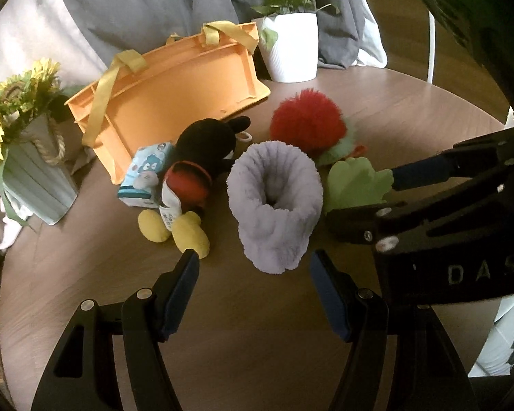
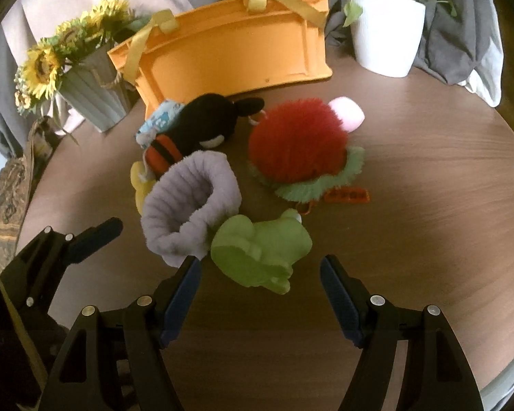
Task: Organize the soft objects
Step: 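Grasp the lavender sock with the left tool while the right tool grasps the green frog, then lift the sock and frog and carry both over the orange crate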
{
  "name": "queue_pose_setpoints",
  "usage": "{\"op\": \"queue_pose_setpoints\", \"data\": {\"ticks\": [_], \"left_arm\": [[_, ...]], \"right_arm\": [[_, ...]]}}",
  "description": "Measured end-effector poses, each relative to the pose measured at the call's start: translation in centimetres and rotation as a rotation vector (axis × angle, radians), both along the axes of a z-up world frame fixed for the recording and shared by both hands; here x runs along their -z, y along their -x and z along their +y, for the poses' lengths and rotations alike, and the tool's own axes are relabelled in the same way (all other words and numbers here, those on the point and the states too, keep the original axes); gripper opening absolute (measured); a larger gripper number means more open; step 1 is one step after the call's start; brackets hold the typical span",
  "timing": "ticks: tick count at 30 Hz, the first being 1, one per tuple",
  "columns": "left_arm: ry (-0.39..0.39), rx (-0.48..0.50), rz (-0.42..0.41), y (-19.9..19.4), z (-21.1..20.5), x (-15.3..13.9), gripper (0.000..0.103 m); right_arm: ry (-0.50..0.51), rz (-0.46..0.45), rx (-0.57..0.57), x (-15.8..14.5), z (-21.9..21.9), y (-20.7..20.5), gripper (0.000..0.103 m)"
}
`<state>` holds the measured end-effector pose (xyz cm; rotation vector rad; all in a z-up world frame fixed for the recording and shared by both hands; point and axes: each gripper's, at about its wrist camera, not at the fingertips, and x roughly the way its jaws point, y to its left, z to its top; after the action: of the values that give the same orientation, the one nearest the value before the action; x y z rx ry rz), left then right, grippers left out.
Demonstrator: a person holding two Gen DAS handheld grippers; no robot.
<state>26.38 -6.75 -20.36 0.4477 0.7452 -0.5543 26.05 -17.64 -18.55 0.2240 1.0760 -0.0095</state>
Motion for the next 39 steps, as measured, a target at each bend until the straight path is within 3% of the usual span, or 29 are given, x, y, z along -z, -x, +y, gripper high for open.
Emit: {"op": "queue_pose_setpoints", "data": {"ticks": [11,16,18,23,30,39], "left_arm": [[0.010,0.012,0.005,-1.0,-1.0,0.4,0.066],[0.010,0.012,0.020,-1.2,-1.4,0.6,0.050],[0.013,0.014,0.026,-1.2,-1.4,0.6,0.037],[0.031,-0.003,0.031,-1.2,-1.2,0.5,0.026],[0.097,-0.076,0.050,-1.0,-0.3,-0.5,0.023],[0.152,-0.144,0.008,-0.2,0.7,-3.3,0.023]], "right_arm": [[-0.032,0.001,-0.006,0.5,-0.3,-1.0,0.073],[-0.033,-0.005,-0.013,0.7,-0.3,-1.3,0.069],[-0.032,-0.005,-0.015,0.9,-0.2,-1.4,0.066],[-0.033,-0.014,-0.017,0.9,-0.1,-1.3,0.066],[-0.043,-0.025,0.018,0.4,-0.7,-0.7,0.066],[-0.030,-0.072,0.008,-1.7,-1.1,-0.5,0.066]]}}
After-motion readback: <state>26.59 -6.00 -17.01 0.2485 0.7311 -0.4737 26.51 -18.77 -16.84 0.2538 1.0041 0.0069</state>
